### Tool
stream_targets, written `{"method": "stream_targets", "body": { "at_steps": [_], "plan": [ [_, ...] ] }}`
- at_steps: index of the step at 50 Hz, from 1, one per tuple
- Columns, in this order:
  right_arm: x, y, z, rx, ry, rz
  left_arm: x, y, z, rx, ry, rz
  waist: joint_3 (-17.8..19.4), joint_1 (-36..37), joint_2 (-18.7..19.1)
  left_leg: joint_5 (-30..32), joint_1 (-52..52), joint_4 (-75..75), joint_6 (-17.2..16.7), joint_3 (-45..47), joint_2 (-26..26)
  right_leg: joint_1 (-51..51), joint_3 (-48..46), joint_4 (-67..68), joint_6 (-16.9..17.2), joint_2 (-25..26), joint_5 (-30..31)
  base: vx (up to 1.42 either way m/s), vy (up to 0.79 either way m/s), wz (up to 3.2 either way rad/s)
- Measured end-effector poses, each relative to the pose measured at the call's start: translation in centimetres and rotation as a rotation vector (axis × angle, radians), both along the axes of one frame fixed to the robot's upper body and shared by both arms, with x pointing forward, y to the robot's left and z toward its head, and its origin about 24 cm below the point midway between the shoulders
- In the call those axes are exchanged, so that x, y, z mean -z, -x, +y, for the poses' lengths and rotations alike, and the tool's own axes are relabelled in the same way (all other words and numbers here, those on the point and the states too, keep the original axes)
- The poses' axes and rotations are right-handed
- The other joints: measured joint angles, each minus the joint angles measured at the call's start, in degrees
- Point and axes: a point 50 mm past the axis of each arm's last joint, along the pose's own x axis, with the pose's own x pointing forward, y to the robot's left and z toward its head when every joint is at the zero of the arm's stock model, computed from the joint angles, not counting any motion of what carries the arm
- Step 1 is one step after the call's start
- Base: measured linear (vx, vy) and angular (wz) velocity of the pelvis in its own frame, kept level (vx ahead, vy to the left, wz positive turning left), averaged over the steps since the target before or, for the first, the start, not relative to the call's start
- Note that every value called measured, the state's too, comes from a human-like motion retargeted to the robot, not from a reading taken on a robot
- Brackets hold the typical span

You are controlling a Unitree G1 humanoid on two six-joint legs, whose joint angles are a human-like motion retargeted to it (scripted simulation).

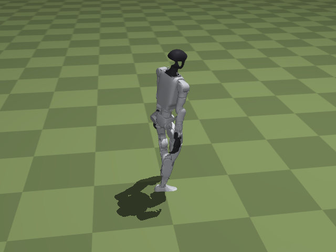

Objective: Upper body actions

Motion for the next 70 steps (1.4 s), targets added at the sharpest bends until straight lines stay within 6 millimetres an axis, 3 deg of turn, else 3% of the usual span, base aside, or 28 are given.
{"method": "stream_targets", "body": {
  "at_steps": [5, 11, 14, 18, 23, 27, 32, 35, 38, 40, 42, 44, 48, 51, 55, 57, 58, 60, 64, 70],
  "plan": [
    [-0.2, 1.3, -0.4, 0.039, 0.026, 0.029, 0.0, 0.3, 0.2, -0.093, -0.004, 0.019, -1.24, -0.77, -0.51, 1.17, 7.27, 0.3, 2.41, 14.57, -1.08, 3.71, -15.42, -1.91, 1.88, -1.1, -2.53, -0.42, 0.04, 3.03],
    [-0.3, 2.3, 0.0, 0.091, 0.027, 0.056, 0.0, 1.6, 1.7, -0.168, -0.064, 0.068, -3.95, 4.32, -2.7, 2.26, 12.05, 1.82, 3.65, 15.66, -3.82, 5.74, -28.76, -1.79, 4.23, -3.39, -4.5, -0.28, 0.09, 1.96],
    [-0.1, 1.1, 0.1, 0.092, 0.014, 0.018, 0.0, 2.4, 2.0, -0.231, -0.083, 0.101, -4.61, 7.72, -1.47, 4.4, 14.16, -2.18, -0.05, 17.0, -5.63, 6.5, -32.7, -2.15, 5.05, -1.35, -4.95, -0.22, 0.12, 1.06],
    [0.1, -1.4, 0.0, 0.051, -0.003, -0.049, 0.0, 5.0, 1.6, -0.351, -0.057, 0.184, -5.62, 10.66, -1.38, 6.33, 12.9, -5.36, 0.51, 15.2, -7.64, 7.21, -35.53, -2.8, 5.93, -0.83, -4.5, -0.08, 0.16, 0.67],
    [0.3, -5.8, 0.9, -0.017, -0.067, -0.177, -0.1, 7.0, 1.2, -0.435, -0.043, 0.241, -3.95, 13.3, -1.04, 5.56, 14.0, -6.95, 0.82, 12.86, -9.37, 9.15, -36.84, -2.66, 6.43, -0.25, -3.9, -0.08, 0.13, 0.2],
    [0.2, -7.3, 1.6, -0.088, -0.083, -0.224, -0.2, 8.5, 0.5, -0.435, -0.028, 0.281, -4.68, 14.11, -0.78, 4.81, 13.83, -7.04, 1.11, 9.95, -9.7, 10.49, -35.53, -1.82, 6.36, -0.36, -3.05, 0.02, 0.16, 0.36],
    [0.4, -5.7, 2.1, -0.102, -0.106, -0.186, -0.3, 9.2, 0.0, -0.402, -0.017, 0.293, -7.18, 12.14, 0.0, 3.76, 12.52, -7.03, 1.67, 4.4, -10.09, 12.43, -38.24, -0.53, 5.83, 0.59, -1.3, 0.01, 0.19, 1.0],
    [0.6, -3.9, 2.1, -0.078, -0.101, -0.127, -0.2, 8.4, 0.0, -0.364, -0.013, 0.268, -7.26, 11.51, 1.43, 3.58, 12.4, -6.89, 2.36, 0.34, -8.95, 14.21, -39.59, 2.79, 1.95, 0.97, 2.55, -0.05, 0.18, 1.26],
    [0.5, -2.0, 2.0, -0.036, -0.086, -0.066, 0.0, 6.6, 0.1, -0.306, -0.012, 0.22, -6.13, 9.91, 5.49, 3.7, 12.36, -5.76, 2.98, -6.86, -4.56, 15.23, -36.75, 11.42, -6.69, 0.85, 7.87, -0.07, 0.15, 1.82],
    [0.4, -0.6, 1.7, -0.01, -0.068, -0.024, 0.0, 5.3, 0.1, -0.255, -0.007, 0.189, -4.46, 6.88, 7.79, 3.47, 12.95, -4.43, 3.26, -13.2, -2.63, 14.16, -30.32, 22.52, -10.1, -2.03, 8.4, 0.01, 0.17, 2.45],
    [0.4, 0.3, 1.8, 0.005, -0.06, 0.009, 0.0, 3.8, 0.4, -0.2, -0.004, 0.149, -3.4, 5.29, 7.55, 4.57, 12.3, -4.64, 3.84, -17.29, -2.96, 4.89, -14.47, 33.52, -8.66, -3.65, 6.88, -0.04, 0.11, 1.96],
    [0.3, 0.8, 1.9, 0.019, -0.056, 0.029, 0.0, 2.1, 0.7, -0.14, -0.006, 0.101, -2.26, 5.12, 6.93, 5.23, 11.71, -4.56, 4.3, -20.28, -3.44, -1.24, -4.11, 39.24, -6.23, -2.15, 4.71, -0.09, 0.03, 1.43],
    [0.4, 0.7, 2.2, 0.004, -0.053, 0.028, -0.2, -0.7, 1.1, -0.03, -0.018, 0.007, -0.04, 3.77, 6.7, 6.58, 10.48, -4.07, 4.7, -27.31, -3.41, -5.27, 2.46, 36.08, -4.68, 0.14, 2.55, -0.04, -0.02, 1.57],
    [0.4, 0.2, 2.1, -0.027, -0.05, 0.014, -0.3, -1.7, 1.2, 0.035, -0.017, -0.021, 0.12, 2.02, 5.51, 7.54, 9.58, -4.32, 4.78, -31.05, -4.96, -6.72, 6.31, 26.41, -2.48, 1.31, 1.5, 0.06, -0.05, 1.63],
    [0.4, -0.4, 2.0, -0.035, -0.044, -0.013, -0.3, -1.4, 1.0, 0.087, -0.017, -0.004, 0.88, -0.48, 1.87, 8.67, 10.76, -5.55, 4.94, -34.39, -10.05, -7.49, 20.68, 10.21, 3.63, 3.73, 0.79, 0.13, -0.09, 1.74],
    [0.5, -0.9, 2.0, -0.031, -0.048, -0.03, -0.3, -1.1, 1.1, 0.105, -0.015, 0.013, 2.03, -0.73, -0.03, 9.06, 12.76, -6.37, 4.56, -35.34, -12.33, -6.62, 26.28, 4.06, 4.79, 3.9, 2.94, 0.16, -0.13, 1.4],
    [0.5, -1.2, 2.1, -0.031, -0.054, -0.037, -0.3, -0.9, 1.3, 0.113, -0.017, 0.027, 2.28, -0.39, -0.65, 9.26, 13.56, -6.74, 4.19, -35.87, -12.93, -5.73, 26.6, 2.55, 3.06, 4.48, 5.58, 0.22, -0.14, 0.93],
    [0.6, -1.4, 2.4, -0.027, -0.077, -0.034, -0.3, -0.1, 1.9, 0.144, -0.02, 0.067, 2.0, 2.16, -2.34, 9.3, 14.66, -7.15, 3.31, -36.72, -14.33, -4.91, 22.83, 2.52, 4.81, 1.47, 7.89, 0.27, -0.15, 0.7],
    [0.7, -2.1, 3.0, 0.002, -0.108, -0.049, -0.2, 2.4, 1.0, 0.159, -0.034, 0.17, -0.48, 7.22, -0.89, 9.53, 12.46, -6.15, 2.08, -37.41, -12.26, -3.11, 18.49, 0.44, 4.7, 2.26, 6.66, 0.15, -0.14, 0.73],
    [0.8, -4.1, 3.6, -0.1, -0.119, -0.109, -0.1, 4.9, 0.9, 0.075, 0.024, 0.208, -1.9, 2.32, -0.2, 10.12, 11.88, -5.62, 0.49, -42.08, -11.26, 0.24, 13.24, -2.0, 3.51, 3.67, 5.28, 0.15, -0.08, 1.07]
  ]
}}
